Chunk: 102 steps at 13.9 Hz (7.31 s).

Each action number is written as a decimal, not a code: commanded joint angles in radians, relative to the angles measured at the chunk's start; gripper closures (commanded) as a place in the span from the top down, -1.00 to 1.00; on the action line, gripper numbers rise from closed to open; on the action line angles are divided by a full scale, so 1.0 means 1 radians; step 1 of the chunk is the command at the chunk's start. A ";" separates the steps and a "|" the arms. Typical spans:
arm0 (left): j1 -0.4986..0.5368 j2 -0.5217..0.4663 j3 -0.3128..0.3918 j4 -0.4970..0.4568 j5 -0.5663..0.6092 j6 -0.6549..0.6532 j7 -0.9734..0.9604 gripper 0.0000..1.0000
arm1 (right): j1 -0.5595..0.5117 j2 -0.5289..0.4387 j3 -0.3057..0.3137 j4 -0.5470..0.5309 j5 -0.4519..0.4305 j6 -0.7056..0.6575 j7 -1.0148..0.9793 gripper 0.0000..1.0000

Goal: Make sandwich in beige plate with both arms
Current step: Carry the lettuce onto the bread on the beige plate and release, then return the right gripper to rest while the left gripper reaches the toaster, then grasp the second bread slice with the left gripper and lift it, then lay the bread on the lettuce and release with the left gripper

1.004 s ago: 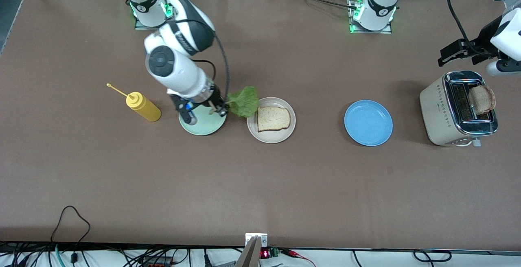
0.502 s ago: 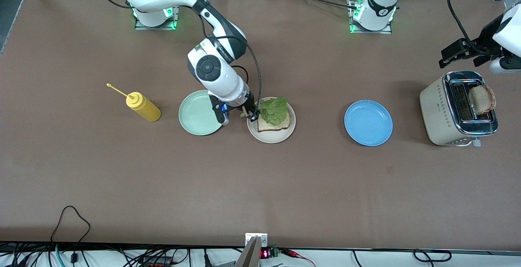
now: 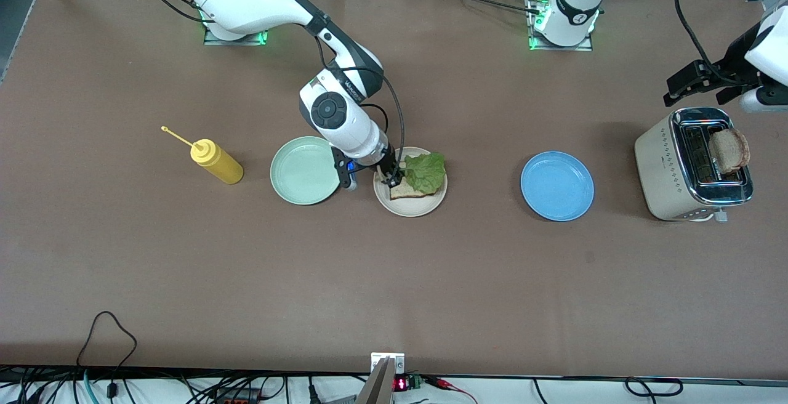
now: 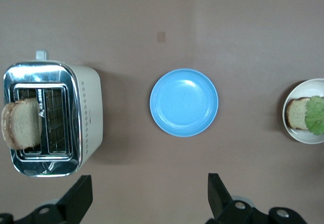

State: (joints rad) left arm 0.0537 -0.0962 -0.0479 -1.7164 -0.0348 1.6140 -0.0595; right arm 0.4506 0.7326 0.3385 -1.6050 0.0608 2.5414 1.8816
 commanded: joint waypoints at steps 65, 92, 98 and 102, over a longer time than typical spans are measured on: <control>0.456 0.486 -0.151 0.559 0.035 -0.532 0.448 -0.96 | -0.506 -0.651 -0.317 0.062 -0.053 -1.014 -1.879 1.00; -0.196 0.679 -0.326 0.078 -0.711 0.501 -0.189 -0.99 | -0.507 -0.654 -0.319 0.063 -0.055 -1.000 -1.880 1.00; -0.222 0.745 -0.326 0.078 -0.714 0.512 -0.050 -0.99 | -0.507 -0.654 -0.319 0.063 -0.062 -0.998 -1.880 1.00; -0.221 0.770 -0.328 0.080 -0.714 0.512 -0.010 -0.99 | -0.507 -0.653 -0.317 0.063 -0.056 -0.998 -1.880 1.00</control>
State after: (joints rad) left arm -0.1652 0.6639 -0.3817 -1.6458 -0.7199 2.1325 -0.1233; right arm -0.0527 0.0824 0.0186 -1.5531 -0.0047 1.5459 -0.0059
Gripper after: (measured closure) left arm 0.907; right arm 0.000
